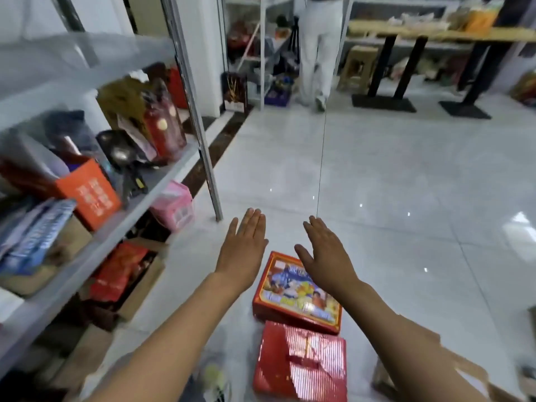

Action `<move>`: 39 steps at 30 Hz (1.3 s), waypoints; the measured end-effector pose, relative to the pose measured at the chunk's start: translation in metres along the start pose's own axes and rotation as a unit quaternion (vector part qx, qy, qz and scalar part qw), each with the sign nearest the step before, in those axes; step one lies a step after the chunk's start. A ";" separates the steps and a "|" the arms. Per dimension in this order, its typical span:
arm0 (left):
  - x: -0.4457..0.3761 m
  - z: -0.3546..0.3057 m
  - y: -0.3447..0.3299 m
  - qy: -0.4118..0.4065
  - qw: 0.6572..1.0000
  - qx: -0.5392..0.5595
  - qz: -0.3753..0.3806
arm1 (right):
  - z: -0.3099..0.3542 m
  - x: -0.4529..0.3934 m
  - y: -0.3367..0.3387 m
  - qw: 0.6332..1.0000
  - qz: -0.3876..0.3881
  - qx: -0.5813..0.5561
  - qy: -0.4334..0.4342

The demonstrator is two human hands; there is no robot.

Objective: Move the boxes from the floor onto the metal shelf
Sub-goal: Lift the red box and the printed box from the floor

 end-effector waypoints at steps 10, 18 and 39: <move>0.102 -0.054 -0.213 0.180 0.925 0.208 0.262 | -0.094 0.074 -0.208 0.964 0.195 -0.054 -0.175; 0.117 -0.056 -0.268 0.110 0.922 0.194 0.317 | -0.117 0.135 -0.308 0.907 0.354 -0.004 -0.229; 0.126 -0.054 -0.266 0.127 0.908 0.230 0.328 | -0.137 0.145 -0.355 0.888 0.407 0.099 -0.192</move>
Point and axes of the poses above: each hand's wrist, its own x-axis away from the middle knuckle, its own y-axis out of the back of the hand, z = x × y, the point moved 4 cm from there along -x, towards the middle knuckle, and after that the axes turned 1 degree about -z, right-handed, at the moved point
